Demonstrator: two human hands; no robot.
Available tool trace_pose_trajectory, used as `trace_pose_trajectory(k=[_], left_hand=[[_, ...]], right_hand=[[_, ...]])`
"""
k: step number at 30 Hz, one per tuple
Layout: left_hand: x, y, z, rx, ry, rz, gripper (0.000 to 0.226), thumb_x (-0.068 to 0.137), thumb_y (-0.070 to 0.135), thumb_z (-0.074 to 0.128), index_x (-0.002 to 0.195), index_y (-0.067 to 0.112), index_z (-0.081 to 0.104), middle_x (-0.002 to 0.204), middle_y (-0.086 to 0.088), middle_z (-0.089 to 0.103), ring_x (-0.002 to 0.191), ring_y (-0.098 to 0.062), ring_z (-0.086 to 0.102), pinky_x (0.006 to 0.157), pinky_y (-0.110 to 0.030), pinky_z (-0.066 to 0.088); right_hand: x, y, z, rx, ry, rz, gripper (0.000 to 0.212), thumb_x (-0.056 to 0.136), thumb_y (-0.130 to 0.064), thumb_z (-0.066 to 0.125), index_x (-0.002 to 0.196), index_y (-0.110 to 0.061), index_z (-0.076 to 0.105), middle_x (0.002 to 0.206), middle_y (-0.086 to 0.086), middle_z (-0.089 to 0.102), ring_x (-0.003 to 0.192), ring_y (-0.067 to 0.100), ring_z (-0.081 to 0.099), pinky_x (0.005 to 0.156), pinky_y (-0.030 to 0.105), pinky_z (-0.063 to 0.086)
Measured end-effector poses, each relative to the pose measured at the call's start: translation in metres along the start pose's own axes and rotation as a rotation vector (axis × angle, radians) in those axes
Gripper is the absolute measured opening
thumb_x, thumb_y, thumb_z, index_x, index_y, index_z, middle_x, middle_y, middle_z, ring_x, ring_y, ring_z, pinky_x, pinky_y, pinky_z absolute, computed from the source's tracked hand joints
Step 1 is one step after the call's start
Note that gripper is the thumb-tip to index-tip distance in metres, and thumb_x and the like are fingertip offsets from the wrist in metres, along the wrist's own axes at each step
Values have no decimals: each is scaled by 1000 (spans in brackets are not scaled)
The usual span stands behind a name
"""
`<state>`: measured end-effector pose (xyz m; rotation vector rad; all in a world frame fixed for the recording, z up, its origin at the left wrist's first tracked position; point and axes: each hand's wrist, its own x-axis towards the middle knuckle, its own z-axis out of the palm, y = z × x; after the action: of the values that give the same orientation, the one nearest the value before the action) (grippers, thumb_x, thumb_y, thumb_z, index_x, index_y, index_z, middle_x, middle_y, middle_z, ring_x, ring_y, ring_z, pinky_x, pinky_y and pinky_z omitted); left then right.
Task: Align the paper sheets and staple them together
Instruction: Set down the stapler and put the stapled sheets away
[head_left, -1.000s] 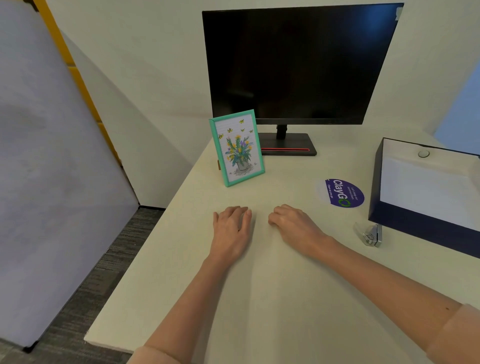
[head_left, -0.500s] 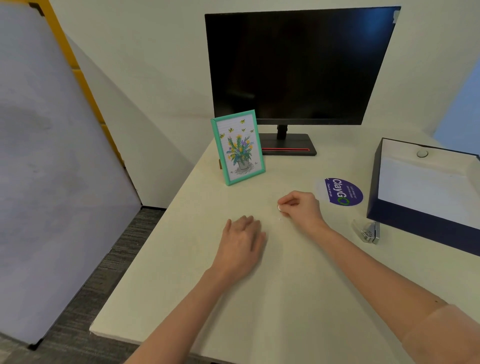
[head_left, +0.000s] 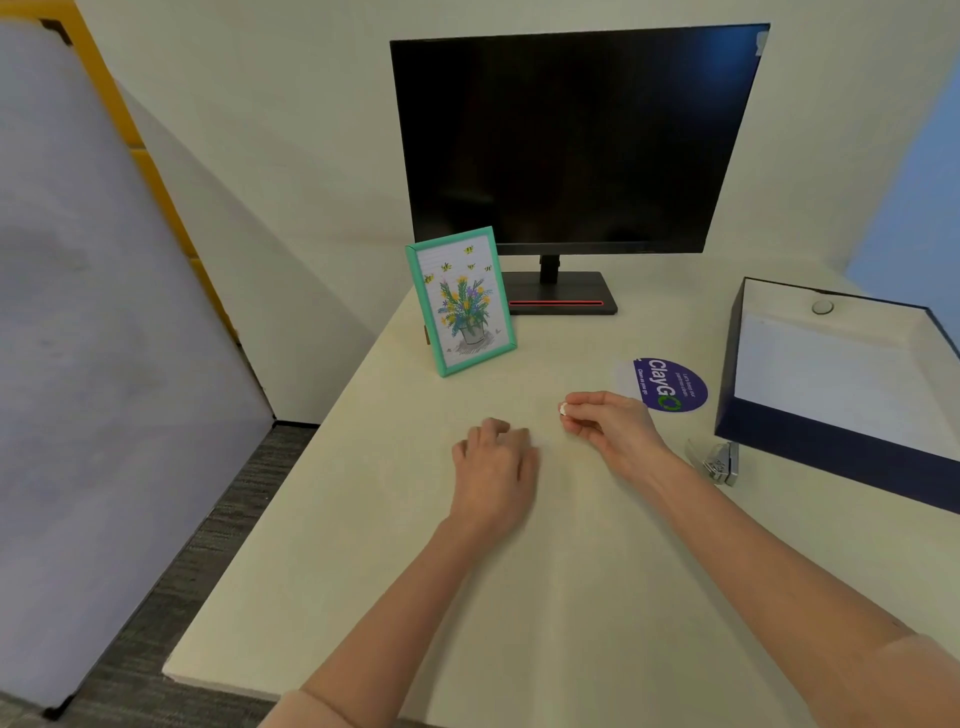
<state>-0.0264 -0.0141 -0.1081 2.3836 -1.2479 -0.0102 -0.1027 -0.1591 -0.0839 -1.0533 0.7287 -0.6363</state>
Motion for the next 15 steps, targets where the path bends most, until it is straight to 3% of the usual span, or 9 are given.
trace_pose_trajectory(k=[3, 5, 9, 12, 15], left_hand=[[4, -1, -4, 48, 75, -98, 32, 96, 26, 36, 109, 15, 62, 119, -7, 51, 107, -29, 46, 90, -37, 32], [1, 4, 2, 90, 24, -82, 38, 96, 31, 29, 110, 14, 60, 129, -9, 48, 114, -30, 43, 94, -40, 31], [-6, 16, 15, 136, -70, 11, 72, 83, 45, -1, 133, 16, 42, 148, -9, 31, 131, -29, 31, 109, -49, 19], [2, 13, 11, 120, -93, 15, 50, 96, 41, 18, 138, 23, 38, 152, -10, 26, 136, -29, 26, 112, -51, 11], [10, -5, -6, 57, 9, -50, 41, 96, 38, 36, 135, 29, 43, 145, -5, 36, 131, -25, 33, 109, -45, 16]], right_hand=[[-1, -2, -3, -15, 2, -10, 13, 78, 14, 64, 83, 2, 63, 78, 13, 66, 69, 18, 64, 64, 19, 58], [-3, -4, -5, -18, -1, -14, 13, 79, 14, 63, 84, 2, 63, 79, 14, 65, 70, 18, 64, 64, 19, 57], [-7, -6, -7, -2, -11, -21, 13, 80, 15, 61, 83, 2, 62, 80, 15, 64, 71, 20, 63, 64, 19, 57], [-9, -9, -9, 4, -9, -18, 13, 80, 14, 62, 83, 2, 62, 81, 15, 64, 72, 20, 63, 65, 19, 58], [-12, -11, -11, 27, -14, -6, 14, 80, 15, 62, 83, 2, 63, 80, 15, 65, 73, 20, 64, 66, 20, 58]])
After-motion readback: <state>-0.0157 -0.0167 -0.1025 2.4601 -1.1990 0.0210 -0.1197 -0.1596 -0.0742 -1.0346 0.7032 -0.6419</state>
